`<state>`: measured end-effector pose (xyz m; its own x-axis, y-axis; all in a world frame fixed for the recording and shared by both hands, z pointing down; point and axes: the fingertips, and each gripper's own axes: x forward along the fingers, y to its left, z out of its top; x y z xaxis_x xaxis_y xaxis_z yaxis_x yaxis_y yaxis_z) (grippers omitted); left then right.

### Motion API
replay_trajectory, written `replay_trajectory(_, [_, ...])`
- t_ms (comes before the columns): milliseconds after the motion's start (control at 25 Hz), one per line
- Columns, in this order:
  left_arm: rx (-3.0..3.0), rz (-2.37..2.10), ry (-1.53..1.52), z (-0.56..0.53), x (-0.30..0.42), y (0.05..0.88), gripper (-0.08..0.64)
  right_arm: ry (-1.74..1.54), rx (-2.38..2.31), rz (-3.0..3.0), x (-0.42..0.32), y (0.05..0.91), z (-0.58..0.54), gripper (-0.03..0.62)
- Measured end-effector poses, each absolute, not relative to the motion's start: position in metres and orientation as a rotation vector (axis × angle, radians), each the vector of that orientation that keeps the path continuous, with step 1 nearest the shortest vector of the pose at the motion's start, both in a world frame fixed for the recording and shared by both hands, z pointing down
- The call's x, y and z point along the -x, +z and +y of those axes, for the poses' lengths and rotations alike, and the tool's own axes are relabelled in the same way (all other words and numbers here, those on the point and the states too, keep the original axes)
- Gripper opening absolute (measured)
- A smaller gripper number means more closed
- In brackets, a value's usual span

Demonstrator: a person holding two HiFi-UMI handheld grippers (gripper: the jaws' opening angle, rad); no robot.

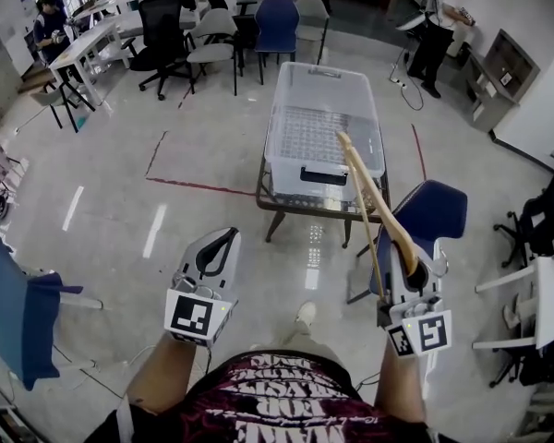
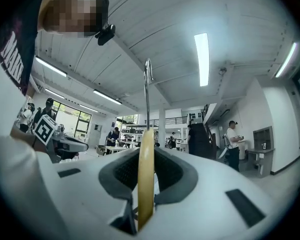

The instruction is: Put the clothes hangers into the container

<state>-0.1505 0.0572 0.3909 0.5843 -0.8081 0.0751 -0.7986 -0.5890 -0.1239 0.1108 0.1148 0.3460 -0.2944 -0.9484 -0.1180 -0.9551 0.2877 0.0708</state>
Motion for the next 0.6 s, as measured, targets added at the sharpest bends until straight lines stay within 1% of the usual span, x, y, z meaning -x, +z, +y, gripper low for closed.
replay_trajectory(400, [2.716, 1.407, -0.219, -0.006, 0.118, 0.391, 0.006, 0.132, 1.772, 2.515, -0.140, 0.348, 0.046, 0.058])
replay_trajectory(600, [2.742, 1.420, -0.189, -0.029, 0.092, 0.384, 0.006, 0.162, 1.743, 2.529, -0.165, 0.338, 0.024, 0.058])
